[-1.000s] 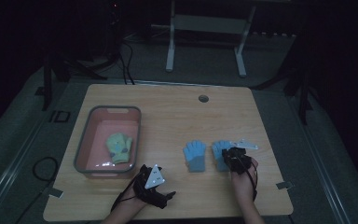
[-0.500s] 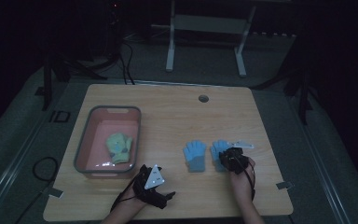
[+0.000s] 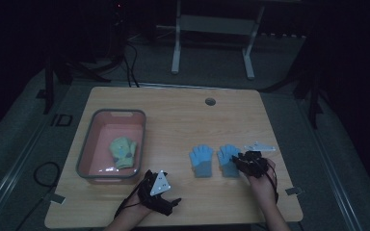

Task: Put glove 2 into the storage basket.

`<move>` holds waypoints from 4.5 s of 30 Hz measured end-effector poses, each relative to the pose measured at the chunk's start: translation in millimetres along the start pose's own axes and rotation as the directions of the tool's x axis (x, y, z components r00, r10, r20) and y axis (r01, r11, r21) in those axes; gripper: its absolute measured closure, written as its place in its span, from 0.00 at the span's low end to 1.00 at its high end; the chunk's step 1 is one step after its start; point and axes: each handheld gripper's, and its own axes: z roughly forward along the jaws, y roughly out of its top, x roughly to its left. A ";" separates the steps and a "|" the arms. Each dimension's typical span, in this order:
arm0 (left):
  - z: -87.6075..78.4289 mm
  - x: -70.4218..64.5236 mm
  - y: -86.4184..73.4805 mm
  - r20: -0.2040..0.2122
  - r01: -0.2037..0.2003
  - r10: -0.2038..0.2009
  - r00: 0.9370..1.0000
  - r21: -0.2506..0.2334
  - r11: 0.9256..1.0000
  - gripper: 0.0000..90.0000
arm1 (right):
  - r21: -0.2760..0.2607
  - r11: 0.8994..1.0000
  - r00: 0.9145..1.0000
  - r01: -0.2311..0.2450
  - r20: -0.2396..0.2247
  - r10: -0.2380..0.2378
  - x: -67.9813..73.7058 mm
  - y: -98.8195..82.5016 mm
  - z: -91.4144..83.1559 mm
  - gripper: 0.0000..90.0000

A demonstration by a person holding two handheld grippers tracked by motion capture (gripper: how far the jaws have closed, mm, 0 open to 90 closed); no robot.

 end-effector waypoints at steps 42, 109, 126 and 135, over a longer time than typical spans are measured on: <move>0.0 -0.1 -0.2 0.004 0.006 -0.006 1.000 -0.002 1.000 0.03 | -0.002 0.990 0.989 0.142 -0.039 -0.142 5.4 6.8 8.5 0.96; -4.3 -7.1 16.9 0.071 0.024 -0.021 0.997 -0.045 0.999 0.03 | 0.003 0.983 0.937 0.184 -0.304 -0.174 55.4 33.4 39.5 0.47; 27.4 -5.1 54.9 0.062 -0.191 0.195 0.979 -0.059 0.980 0.26 | -0.013 0.991 0.920 0.135 -0.370 -0.130 33.7 40.8 32.3 0.16; 48.5 -4.4 75.8 0.061 -0.283 0.287 0.956 -0.063 0.957 0.39 | 0.029 0.996 0.926 0.080 -0.373 -0.064 30.3 51.8 33.7 0.14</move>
